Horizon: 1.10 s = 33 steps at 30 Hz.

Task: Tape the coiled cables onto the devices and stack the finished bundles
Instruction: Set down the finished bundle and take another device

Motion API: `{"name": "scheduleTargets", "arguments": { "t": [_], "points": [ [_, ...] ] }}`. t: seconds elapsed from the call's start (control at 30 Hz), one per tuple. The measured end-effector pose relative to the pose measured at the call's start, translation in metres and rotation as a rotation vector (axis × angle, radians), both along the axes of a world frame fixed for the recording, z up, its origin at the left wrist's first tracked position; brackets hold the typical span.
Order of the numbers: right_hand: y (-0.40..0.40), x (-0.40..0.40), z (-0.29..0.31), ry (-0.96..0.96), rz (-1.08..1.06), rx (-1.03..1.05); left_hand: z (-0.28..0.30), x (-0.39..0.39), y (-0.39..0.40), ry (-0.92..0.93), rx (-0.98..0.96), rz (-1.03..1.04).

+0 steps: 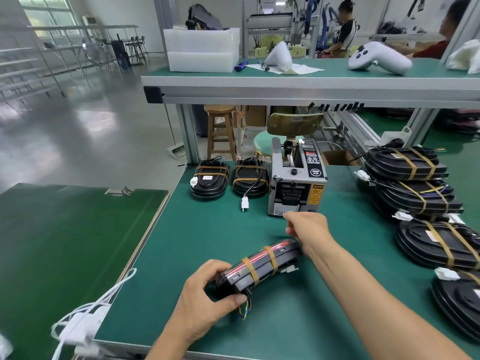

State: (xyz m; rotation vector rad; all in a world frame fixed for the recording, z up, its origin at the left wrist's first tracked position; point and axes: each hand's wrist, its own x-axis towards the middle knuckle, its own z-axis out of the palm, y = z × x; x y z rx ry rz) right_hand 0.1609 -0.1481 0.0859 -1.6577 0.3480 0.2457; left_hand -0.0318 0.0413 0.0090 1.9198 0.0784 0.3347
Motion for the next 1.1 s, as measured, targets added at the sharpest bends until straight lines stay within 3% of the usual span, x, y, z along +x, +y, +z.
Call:
{"name": "scheduleTargets", "arguments": {
  "t": [0.17,0.3,1.1],
  "points": [
    [-0.014,-0.084,0.032,-0.371,0.326,-0.026,0.003,0.0,-0.001,-0.008,0.006,0.002],
    [-0.005,-0.133,0.03,-0.497,0.52,-0.249,0.004,0.0,-0.003,-0.011,0.034,0.012],
    [0.002,-0.157,0.016,-0.481,0.494,-0.239,0.001,0.0,-0.004,-0.023,0.059,0.033]
  ]
}}
